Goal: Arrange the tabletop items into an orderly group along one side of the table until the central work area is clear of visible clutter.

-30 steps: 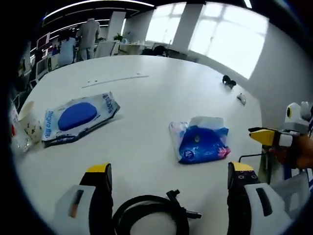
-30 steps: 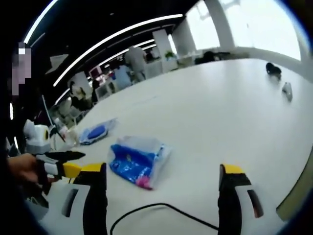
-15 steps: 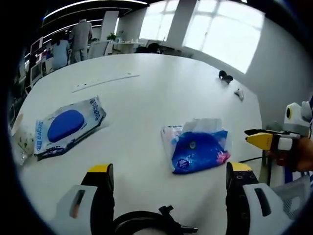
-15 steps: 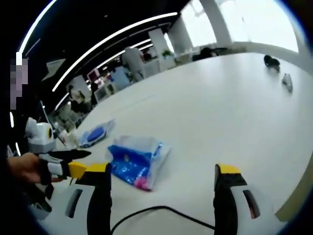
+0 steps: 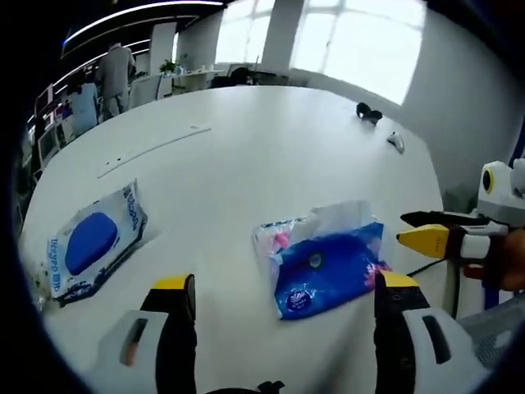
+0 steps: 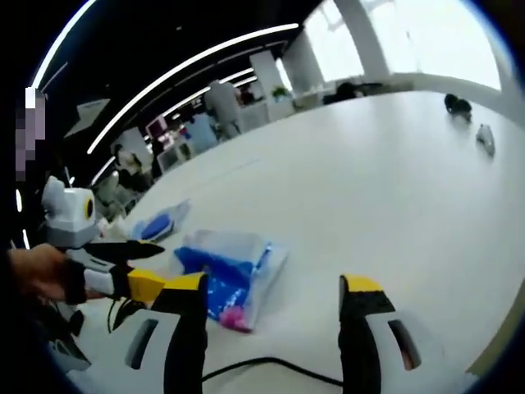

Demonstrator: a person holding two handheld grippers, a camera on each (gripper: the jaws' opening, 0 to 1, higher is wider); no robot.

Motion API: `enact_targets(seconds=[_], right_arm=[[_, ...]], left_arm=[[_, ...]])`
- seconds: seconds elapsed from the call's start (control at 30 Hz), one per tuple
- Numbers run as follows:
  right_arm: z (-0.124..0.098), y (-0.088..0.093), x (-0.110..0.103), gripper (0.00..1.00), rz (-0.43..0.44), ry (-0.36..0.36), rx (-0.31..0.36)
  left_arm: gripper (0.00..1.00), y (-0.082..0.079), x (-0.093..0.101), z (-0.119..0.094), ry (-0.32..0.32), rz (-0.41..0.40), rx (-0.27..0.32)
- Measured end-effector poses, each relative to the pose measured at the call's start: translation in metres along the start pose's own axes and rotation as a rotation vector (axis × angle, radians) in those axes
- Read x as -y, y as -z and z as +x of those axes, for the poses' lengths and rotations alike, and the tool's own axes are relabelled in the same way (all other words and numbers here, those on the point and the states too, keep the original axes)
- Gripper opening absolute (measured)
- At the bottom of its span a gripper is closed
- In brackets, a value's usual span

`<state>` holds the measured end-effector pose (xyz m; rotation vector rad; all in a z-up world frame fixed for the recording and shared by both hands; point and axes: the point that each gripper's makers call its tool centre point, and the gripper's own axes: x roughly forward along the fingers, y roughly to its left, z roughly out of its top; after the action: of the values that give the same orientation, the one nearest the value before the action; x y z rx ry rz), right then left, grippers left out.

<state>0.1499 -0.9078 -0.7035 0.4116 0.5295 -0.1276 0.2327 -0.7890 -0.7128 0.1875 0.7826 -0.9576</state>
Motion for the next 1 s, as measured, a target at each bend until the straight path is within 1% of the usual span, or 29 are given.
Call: enact_targets(seconds=[0.17, 0.27, 0.4, 0.47, 0.5, 0.6, 0.63, 0.7, 0.73, 0.83, 0.93, 1.0], right_arm=[[0.009, 0.000, -0.001, 0.54, -0.003, -0.004, -0.006], [0.013, 0.002, -0.003, 0.51, -0.007, -0.006, -0.017], [0.019, 0.005, -0.005, 0.44, -0.010, -0.010, -0.028], [0.020, 0.006, -0.006, 0.40, -0.003, -0.014, -0.032], [0.020, 0.006, -0.007, 0.37, 0.002, -0.015, -0.032], [0.023, 0.007, -0.009, 0.25, 0.002, -0.020, -0.035], [0.023, 0.007, -0.010, 0.22, -0.002, -0.022, -0.036], [0.024, 0.006, -0.011, 0.19, -0.002, -0.026, -0.036], [0.025, 0.006, -0.011, 0.18, 0.000, -0.030, -0.036], [0.026, 0.006, -0.012, 0.15, -0.003, -0.035, -0.043], [0.026, 0.006, -0.013, 0.13, 0.001, -0.037, -0.044], [0.025, 0.007, -0.012, 0.10, 0.001, -0.036, -0.048]], left_arm=[[0.86, 0.000, -0.002, 0.008, -0.006, 0.014, -0.014], [0.81, 0.003, 0.002, 0.011, 0.018, 0.022, -0.026], [0.76, 0.007, -0.001, 0.016, 0.006, 0.034, -0.039], [0.73, 0.009, 0.000, 0.018, 0.014, 0.029, -0.045], [0.71, 0.009, 0.001, 0.019, 0.021, 0.027, -0.046], [0.59, 0.009, 0.002, 0.021, 0.028, 0.020, -0.045], [0.50, 0.008, 0.002, 0.021, 0.031, 0.011, -0.043], [0.39, 0.007, 0.004, 0.023, 0.047, -0.018, -0.031], [0.36, 0.006, 0.005, 0.024, 0.048, -0.026, -0.029], [0.34, 0.007, 0.003, 0.026, 0.038, -0.035, -0.034], [0.28, 0.007, 0.000, 0.026, 0.027, -0.060, -0.030], [0.23, 0.007, -0.003, 0.026, 0.017, -0.069, -0.032]])
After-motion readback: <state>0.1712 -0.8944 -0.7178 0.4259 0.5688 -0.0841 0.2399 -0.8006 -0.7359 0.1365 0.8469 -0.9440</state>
